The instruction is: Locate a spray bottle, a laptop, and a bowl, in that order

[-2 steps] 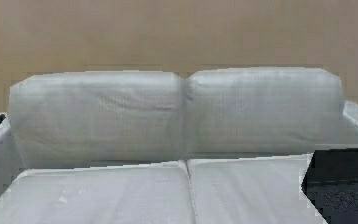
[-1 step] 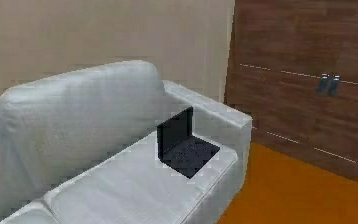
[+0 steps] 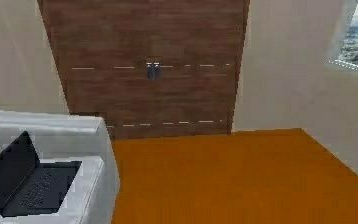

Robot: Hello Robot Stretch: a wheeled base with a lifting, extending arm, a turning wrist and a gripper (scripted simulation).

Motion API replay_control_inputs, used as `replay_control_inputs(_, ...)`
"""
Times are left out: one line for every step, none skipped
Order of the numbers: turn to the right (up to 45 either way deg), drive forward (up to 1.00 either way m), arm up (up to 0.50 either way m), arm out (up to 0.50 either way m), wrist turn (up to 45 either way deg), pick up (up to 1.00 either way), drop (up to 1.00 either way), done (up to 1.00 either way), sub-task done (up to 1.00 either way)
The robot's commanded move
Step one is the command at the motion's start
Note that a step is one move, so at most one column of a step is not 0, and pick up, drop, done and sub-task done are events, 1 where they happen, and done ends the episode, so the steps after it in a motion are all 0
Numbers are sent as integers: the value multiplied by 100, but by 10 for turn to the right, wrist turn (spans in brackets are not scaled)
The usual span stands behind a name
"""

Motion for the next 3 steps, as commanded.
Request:
replay_control_inputs(240,0,0,0,0,0,0,0,0)
replay_control_inputs(0,15,0,0,0,0,0,0,0)
replay_control_inputs(-450,0,0,0,0,0,0,0,0)
